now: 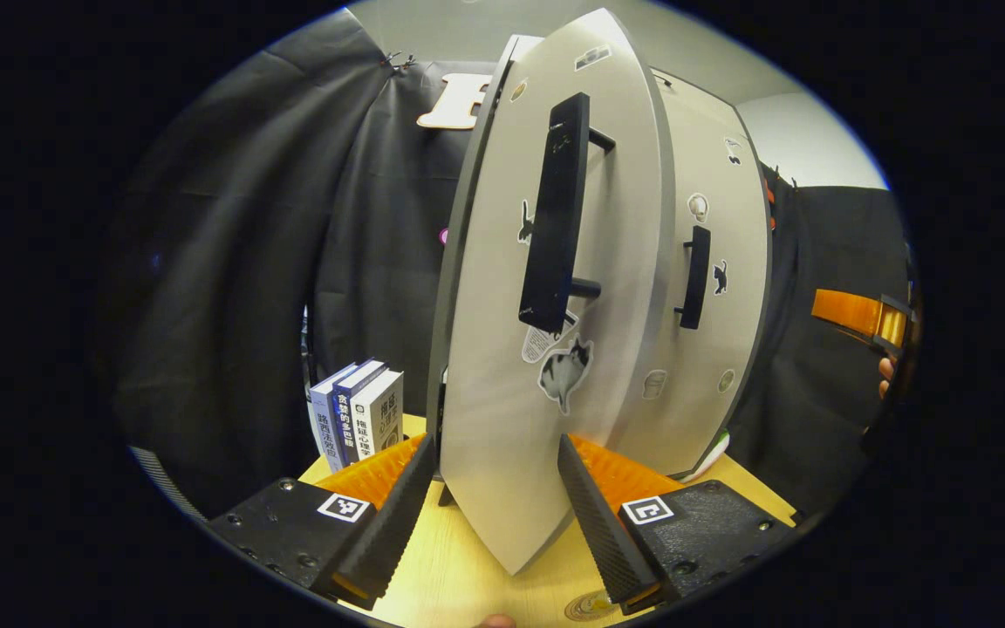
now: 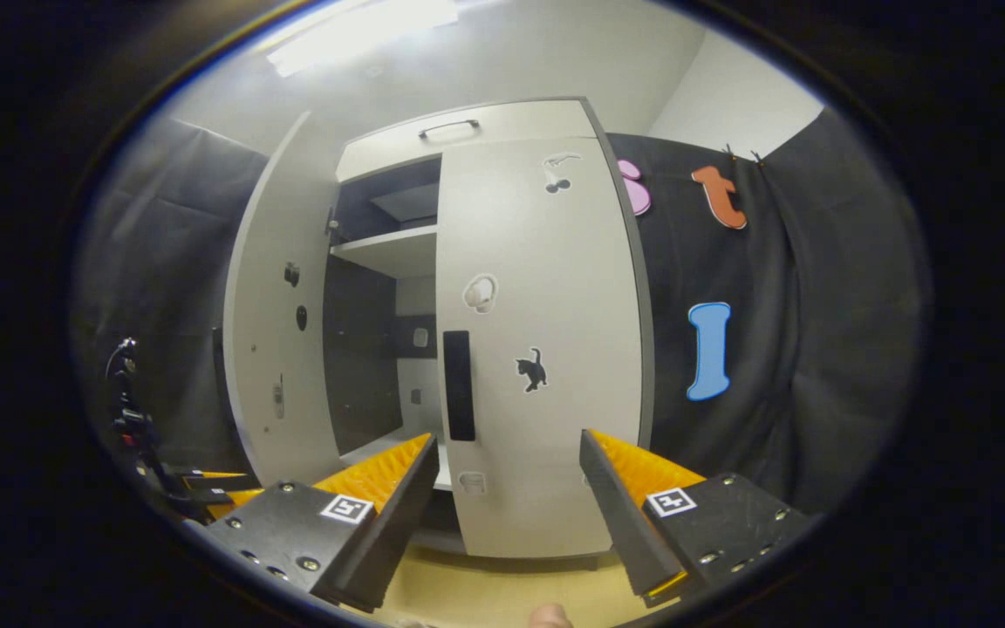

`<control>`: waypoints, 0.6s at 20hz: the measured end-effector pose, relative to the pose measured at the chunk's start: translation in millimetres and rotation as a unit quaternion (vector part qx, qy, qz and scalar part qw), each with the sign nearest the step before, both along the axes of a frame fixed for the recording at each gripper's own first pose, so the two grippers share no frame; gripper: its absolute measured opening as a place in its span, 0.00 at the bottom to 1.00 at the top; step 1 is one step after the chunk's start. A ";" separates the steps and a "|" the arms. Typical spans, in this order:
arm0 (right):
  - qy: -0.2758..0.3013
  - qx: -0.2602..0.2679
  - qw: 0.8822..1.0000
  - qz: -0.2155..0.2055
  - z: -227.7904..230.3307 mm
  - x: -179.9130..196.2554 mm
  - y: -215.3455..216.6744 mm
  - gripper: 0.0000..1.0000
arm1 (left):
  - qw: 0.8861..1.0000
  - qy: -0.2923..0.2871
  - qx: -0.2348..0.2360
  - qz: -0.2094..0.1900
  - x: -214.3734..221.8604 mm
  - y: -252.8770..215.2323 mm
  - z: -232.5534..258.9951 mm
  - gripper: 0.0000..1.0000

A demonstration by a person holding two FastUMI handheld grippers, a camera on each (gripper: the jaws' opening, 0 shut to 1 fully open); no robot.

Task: Grasp the bottle in the cabinet with the left hand and place it on the coaster, then close the right door with the right hand and the left door with the left hand.

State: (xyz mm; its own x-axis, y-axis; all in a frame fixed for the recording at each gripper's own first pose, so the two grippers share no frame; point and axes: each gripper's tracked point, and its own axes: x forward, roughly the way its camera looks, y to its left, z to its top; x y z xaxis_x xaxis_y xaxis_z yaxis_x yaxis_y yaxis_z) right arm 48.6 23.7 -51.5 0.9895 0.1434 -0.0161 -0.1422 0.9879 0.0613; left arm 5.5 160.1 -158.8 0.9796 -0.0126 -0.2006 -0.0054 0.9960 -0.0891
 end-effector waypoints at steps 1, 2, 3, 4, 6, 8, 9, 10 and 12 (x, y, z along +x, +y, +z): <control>0.001 0.002 1.000 0.000 -1.5 0.8 0.1 0.98 | 1.000 0.000 -0.001 0.001 0.8 -0.1 0.3 0.90; 0.002 0.003 1.000 0.000 -2.0 1.7 -0.3 0.98 | 1.000 -0.001 -0.002 0.001 2.2 0.6 -0.1 0.90; 0.003 0.005 1.000 0.000 -3.6 2.3 -0.6 0.98 | 1.000 -0.001 -0.003 0.001 3.1 0.2 0.0 0.90; 0.004 0.006 1.000 -0.001 -3.6 3.6 -1.1 0.98 | 1.000 -0.001 -0.003 0.001 3.4 -0.5 0.2 0.90; 0.004 0.007 1.000 -0.001 -4.8 5.4 -1.3 0.98 | 1.000 -0.001 -0.002 -0.002 4.8 -2.5 0.2 0.90; 0.005 0.007 1.000 -0.002 -6.3 5.5 -2.1 0.98 | 1.000 -0.001 0.000 -0.004 6.3 -4.5 0.6 0.90; 0.005 0.006 1.000 -0.002 -6.7 6.4 -2.8 0.98 | 1.000 -0.001 0.000 -0.004 6.8 -5.3 -0.2 0.90; 0.006 0.005 1.000 -0.002 -7.0 7.6 -3.4 0.98 | 1.000 -0.001 -0.001 -0.005 8.5 -6.0 -0.6 0.90; 0.007 0.005 1.000 -0.004 -7.8 9.1 -5.1 0.98 | 1.000 0.000 -0.004 -0.007 11.1 -8.9 -1.6 0.90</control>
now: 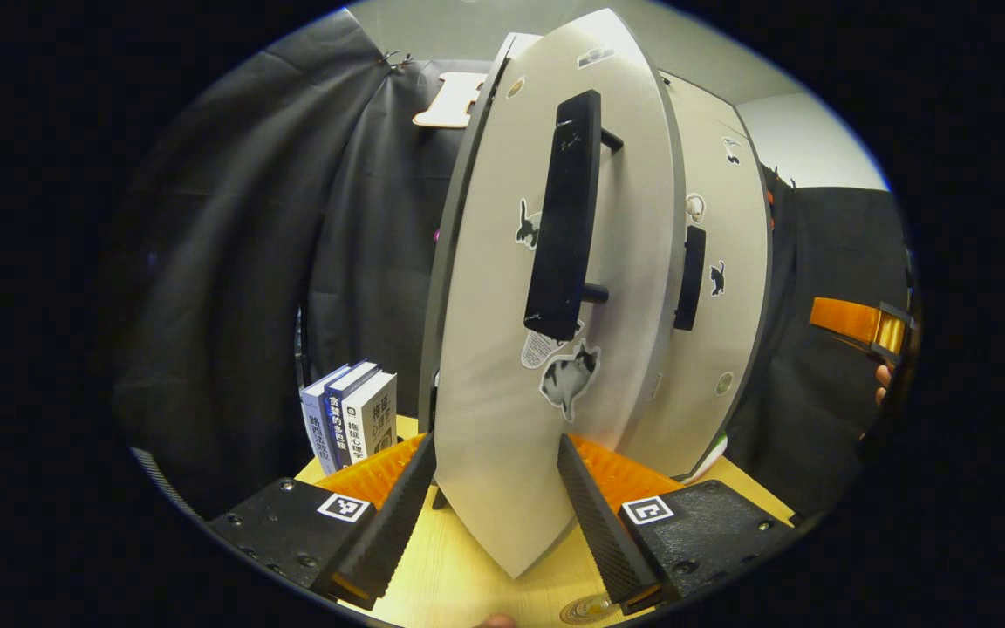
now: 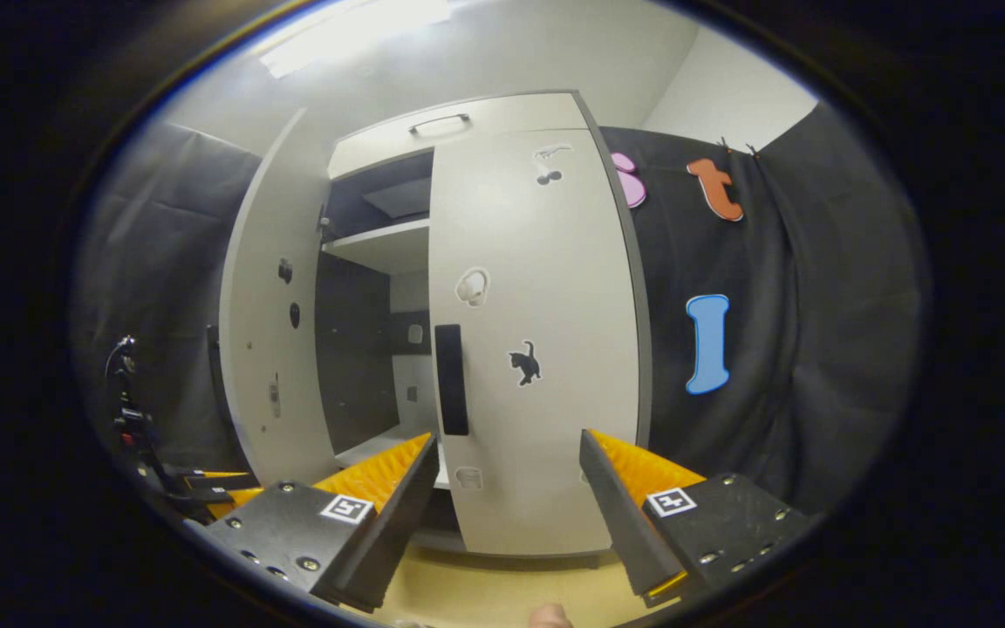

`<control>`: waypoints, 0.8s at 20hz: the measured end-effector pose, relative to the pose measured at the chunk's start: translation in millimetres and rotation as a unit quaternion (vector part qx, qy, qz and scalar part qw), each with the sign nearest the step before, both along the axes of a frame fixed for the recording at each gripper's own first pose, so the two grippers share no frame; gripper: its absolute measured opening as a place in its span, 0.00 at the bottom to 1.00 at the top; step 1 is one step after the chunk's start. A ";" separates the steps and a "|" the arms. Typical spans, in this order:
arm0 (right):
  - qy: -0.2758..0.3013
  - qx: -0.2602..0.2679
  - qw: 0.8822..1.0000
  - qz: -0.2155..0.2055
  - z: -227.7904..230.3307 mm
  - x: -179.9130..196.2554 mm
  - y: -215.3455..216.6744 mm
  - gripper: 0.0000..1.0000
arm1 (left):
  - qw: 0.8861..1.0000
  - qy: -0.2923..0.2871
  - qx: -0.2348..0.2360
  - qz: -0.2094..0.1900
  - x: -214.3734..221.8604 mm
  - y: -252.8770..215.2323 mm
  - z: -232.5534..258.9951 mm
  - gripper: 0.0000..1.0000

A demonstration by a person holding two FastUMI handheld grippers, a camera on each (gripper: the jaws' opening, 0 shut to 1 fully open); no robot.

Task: Grasp the bottle in the cabinet with the left hand and place it on the coaster, then close the right door with the right hand and the left door with the left hand.

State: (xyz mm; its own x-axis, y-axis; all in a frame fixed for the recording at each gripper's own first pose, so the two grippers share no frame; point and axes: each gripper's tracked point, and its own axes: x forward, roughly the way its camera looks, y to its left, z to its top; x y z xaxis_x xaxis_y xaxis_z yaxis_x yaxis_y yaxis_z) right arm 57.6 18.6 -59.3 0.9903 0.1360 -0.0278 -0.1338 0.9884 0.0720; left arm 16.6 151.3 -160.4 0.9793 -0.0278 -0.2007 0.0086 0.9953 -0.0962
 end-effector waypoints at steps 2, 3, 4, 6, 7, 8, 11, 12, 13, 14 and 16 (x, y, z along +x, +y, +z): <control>0.000 0.001 1.000 -0.002 -0.5 1.7 -2.1 0.98 | 1.000 0.000 -0.003 -0.003 2.7 -2.7 -0.3 0.90; 0.000 0.001 1.000 -0.003 -0.7 2.3 -3.5 0.98 | 1.000 0.000 -0.004 -0.005 4.0 -4.9 -0.3 0.90; 0.000 0.000 1.000 -0.004 -0.4 3.9 -4.7 0.98 | 1.000 0.000 -0.006 -0.007 5.0 -7.2 -1.1 0.90; 0.001 -0.001 1.000 -0.005 -1.1 6.1 -6.1 0.98 | 1.000 0.001 -0.009 -0.012 9.3 -12.2 -2.7 0.90; 0.001 -0.001 1.000 -0.005 -2.5 7.1 -7.0 0.98 | 1.000 0.001 -0.010 -0.016 11.4 -15.8 -2.6 0.90; 0.002 -0.001 1.000 -0.006 -2.8 7.7 -7.4 0.98 | 1.000 0.001 -0.011 -0.022 12.0 -20.7 -2.3 0.90; 0.002 0.000 1.000 -0.006 -4.3 10.8 -8.1 0.98 | 0.999 -0.001 -0.021 -0.045 16.7 -40.7 -1.8 0.90; 0.002 0.000 1.000 -0.007 -3.6 12.1 -8.4 0.98 | 0.998 0.000 -0.024 -0.052 18.1 -47.4 -2.4 0.90; 0.001 0.001 1.000 -0.008 -3.9 12.8 -9.5 0.98 | 0.998 0.001 -0.026 -0.058 18.8 -54.3 -3.0 0.90; 0.001 0.001 1.000 -0.009 -3.9 13.4 -10.5 0.98 | 0.998 0.001 -0.027 -0.065 20.8 -59.3 -4.8 0.90; 0.002 0.003 1.000 -0.010 -4.8 12.7 -11.8 0.98 | 0.997 0.004 -0.027 -0.077 21.6 -72.4 -5.8 0.90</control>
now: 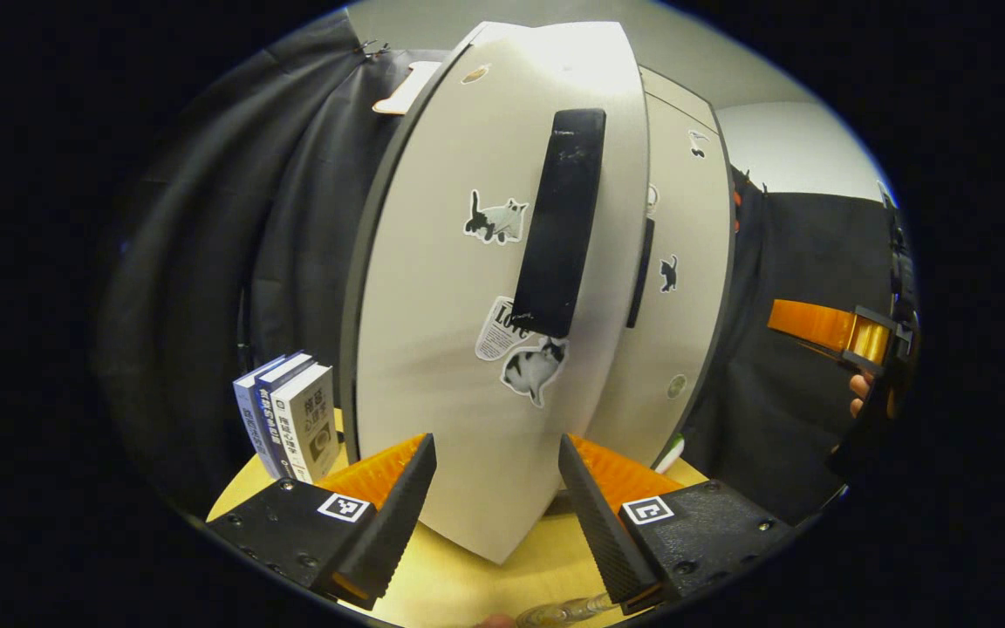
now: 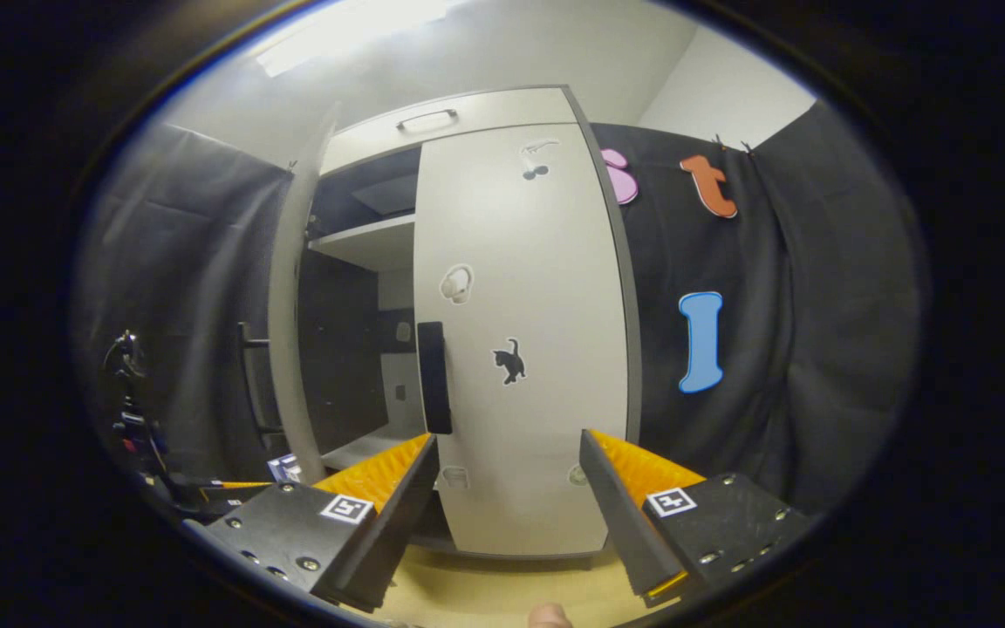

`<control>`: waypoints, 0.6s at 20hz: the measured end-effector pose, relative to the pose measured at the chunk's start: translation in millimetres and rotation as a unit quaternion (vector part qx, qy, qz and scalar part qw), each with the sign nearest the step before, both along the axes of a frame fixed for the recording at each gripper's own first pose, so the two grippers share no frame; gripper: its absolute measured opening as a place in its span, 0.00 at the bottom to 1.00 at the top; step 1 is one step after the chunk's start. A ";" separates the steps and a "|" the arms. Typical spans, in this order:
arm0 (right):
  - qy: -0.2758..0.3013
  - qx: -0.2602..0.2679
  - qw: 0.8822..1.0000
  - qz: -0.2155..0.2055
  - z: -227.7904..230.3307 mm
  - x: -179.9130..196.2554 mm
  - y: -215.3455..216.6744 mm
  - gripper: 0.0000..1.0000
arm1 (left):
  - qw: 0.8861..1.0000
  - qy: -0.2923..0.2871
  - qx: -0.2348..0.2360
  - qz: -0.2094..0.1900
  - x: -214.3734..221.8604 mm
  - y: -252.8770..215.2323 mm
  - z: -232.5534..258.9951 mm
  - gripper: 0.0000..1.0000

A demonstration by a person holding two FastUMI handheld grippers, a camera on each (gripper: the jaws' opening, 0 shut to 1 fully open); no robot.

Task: Grasp the bottle in the cabinet with the left hand and place it on the coaster, then close the right door with the right hand and the left door with the left hand.

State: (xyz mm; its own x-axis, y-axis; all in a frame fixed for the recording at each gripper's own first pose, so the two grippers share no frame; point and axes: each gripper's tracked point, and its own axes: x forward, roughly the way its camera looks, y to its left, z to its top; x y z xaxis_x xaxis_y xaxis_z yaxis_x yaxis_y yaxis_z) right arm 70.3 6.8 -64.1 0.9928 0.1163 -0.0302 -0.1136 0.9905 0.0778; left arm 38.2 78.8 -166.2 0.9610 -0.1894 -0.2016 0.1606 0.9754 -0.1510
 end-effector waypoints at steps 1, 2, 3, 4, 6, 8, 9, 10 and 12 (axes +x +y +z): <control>0.000 0.000 1.000 -0.001 -0.6 -0.6 -0.9 0.98 | 1.000 0.000 0.000 -0.005 1.3 -5.4 0.2 0.90; 0.000 0.000 1.000 -0.003 -0.6 -0.6 -1.8 0.98 | 1.000 0.000 0.000 -0.010 0.7 -9.3 -0.1 0.90; 0.000 0.001 1.000 -0.004 -1.5 -0.7 -3.1 0.98 | 1.000 -0.001 0.001 -0.013 0.9 -11.6 0.0 0.90; 0.000 0.002 1.000 -0.006 -1.8 -1.0 -4.6 0.98 | 1.000 -0.001 0.001 -0.015 1.1 -14.0 0.2 0.90; 0.002 0.005 1.000 -0.008 -3.7 -2.4 -8.5 0.98 | 1.000 -0.001 0.000 -0.017 1.4 -17.1 -0.5 0.90; 0.004 0.006 1.000 -0.010 -5.8 -2.6 -10.9 0.98 | 1.000 0.001 0.000 -0.018 2.2 -17.2 -1.1 0.90; 0.005 0.008 1.000 -0.011 -6.6 -2.2 -11.9 0.98 | 1.000 0.001 0.000 -0.017 2.1 -16.9 -0.8 0.90; 0.006 0.009 1.000 -0.012 -7.4 -2.5 -12.9 0.98 | 1.000 0.002 0.000 -0.017 1.3 -16.9 -0.8 0.90; 0.008 0.012 1.000 -0.012 -9.0 -2.1 -13.6 0.98 | 1.000 0.003 0.000 -0.016 0.2 -16.9 0.1 0.90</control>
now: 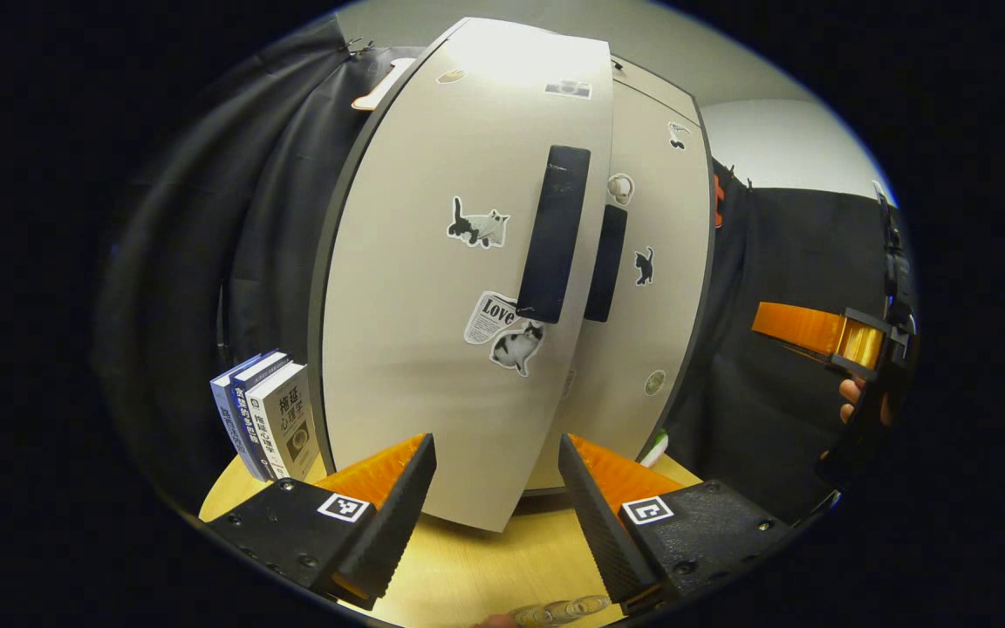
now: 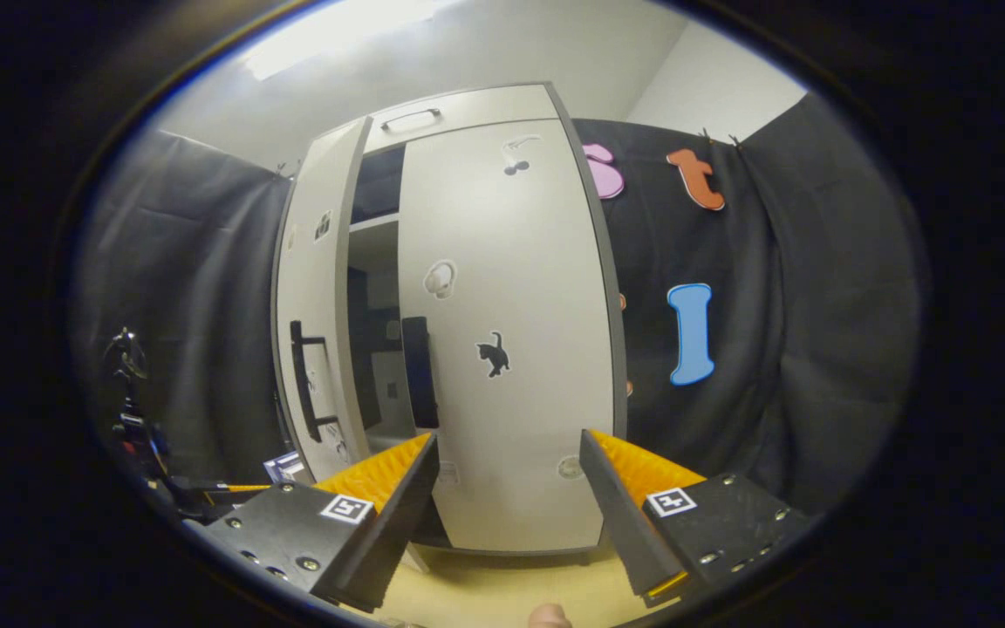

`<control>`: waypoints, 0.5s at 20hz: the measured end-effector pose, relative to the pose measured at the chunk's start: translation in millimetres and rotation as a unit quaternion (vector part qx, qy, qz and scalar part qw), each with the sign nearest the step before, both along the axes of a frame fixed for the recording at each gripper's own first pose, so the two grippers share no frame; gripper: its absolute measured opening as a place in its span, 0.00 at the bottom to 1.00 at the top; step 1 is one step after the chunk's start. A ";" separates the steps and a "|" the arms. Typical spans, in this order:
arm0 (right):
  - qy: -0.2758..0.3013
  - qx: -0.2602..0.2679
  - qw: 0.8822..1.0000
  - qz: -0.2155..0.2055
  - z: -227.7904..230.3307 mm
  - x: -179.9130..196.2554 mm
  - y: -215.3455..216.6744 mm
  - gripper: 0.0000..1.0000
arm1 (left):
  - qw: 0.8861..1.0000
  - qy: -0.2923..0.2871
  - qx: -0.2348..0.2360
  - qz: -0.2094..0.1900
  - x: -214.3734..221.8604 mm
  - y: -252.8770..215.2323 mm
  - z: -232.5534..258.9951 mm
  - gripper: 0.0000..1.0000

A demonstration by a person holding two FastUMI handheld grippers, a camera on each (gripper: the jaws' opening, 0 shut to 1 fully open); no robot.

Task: Grasp the bottle in the cabinet with the left hand and place it on the coaster, then close the right door with the right hand and the left door with the left hand.

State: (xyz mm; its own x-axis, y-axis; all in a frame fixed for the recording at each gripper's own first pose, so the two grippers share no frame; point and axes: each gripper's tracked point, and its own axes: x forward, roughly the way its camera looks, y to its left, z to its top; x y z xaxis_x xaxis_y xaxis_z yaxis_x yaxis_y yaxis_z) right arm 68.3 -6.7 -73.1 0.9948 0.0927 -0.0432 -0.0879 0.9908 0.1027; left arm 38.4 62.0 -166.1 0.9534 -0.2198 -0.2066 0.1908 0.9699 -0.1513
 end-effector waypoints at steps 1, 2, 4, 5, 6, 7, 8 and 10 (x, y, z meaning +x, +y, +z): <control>0.001 0.001 1.000 0.000 -0.6 0.0 -0.5 0.98 | 1.000 0.000 0.000 0.001 0.3 0.5 -0.8 0.90; 0.002 0.001 1.000 -0.001 -1.5 -0.1 -1.1 0.98 | 1.000 0.000 0.001 0.001 0.5 0.5 -0.1 0.90; 0.003 0.002 1.000 0.000 -2.4 -0.4 -1.1 0.98 | 1.000 0.000 0.001 0.002 0.7 1.4 -0.5 0.90; 0.004 0.002 1.000 0.000 -3.0 -0.5 -0.9 0.98 | 1.000 -0.001 0.001 0.003 0.2 1.8 0.6 0.90; 0.004 0.002 1.000 0.000 -2.9 -1.0 -1.4 0.98 | 1.000 -0.001 0.001 0.003 0.4 0.9 0.8 0.90; 0.004 0.002 1.000 0.000 -3.0 -1.0 -1.1 0.98 | 1.000 -0.001 0.000 0.003 0.6 1.1 0.6 0.90; 0.004 0.002 1.000 0.000 -2.6 -0.8 -1.2 0.98 | 1.000 -0.001 0.000 0.003 0.8 1.0 1.3 0.90; 0.004 0.002 1.000 0.000 -2.7 -1.4 -1.7 0.98 | 1.000 -0.001 0.001 0.003 0.5 0.9 0.7 0.90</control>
